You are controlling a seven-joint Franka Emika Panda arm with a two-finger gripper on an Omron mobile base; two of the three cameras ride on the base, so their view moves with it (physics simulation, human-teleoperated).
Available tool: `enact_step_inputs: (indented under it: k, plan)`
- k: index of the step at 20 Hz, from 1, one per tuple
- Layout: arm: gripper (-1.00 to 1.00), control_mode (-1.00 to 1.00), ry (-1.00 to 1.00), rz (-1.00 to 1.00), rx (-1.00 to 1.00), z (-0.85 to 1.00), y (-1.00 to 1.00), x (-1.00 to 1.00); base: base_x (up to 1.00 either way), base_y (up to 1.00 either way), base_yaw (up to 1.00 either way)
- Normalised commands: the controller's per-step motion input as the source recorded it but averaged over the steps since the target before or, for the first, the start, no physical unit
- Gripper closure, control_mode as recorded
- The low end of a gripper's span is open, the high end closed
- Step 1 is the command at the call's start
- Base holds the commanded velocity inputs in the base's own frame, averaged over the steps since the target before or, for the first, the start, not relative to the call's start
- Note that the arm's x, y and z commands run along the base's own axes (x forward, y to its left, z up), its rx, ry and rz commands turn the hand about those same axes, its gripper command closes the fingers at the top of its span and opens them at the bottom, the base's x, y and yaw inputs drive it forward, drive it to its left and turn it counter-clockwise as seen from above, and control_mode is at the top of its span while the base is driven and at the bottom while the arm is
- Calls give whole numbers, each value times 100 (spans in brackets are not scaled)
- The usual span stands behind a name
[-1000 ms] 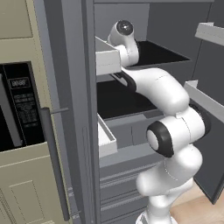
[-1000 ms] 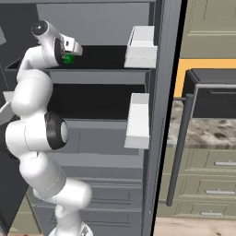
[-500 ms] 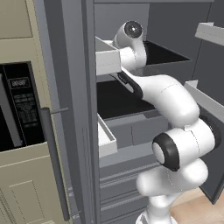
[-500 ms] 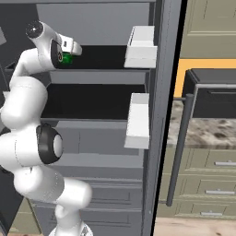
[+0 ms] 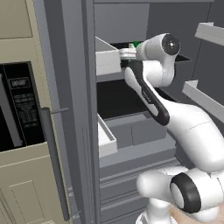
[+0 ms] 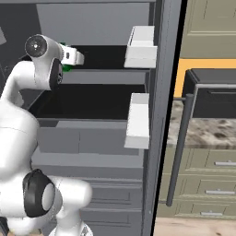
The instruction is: Take a sugar cube from the saucer and place it inside the coffee. Then, grab milk from the fridge and place it next to the coffee on the counter to sweeten the coffee.
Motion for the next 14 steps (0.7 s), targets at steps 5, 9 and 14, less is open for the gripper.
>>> enact_step_inputs:
  k: [5,9,14]
  plan:
    - [100,-100,3,11,0,-9,-2,-100,0,0,0]
    - [100,-100,8,4,0,-28,-6,-100,0,0,0]
    - [100,-100,20,0,-2,-43,-7,-100,0,0,0]
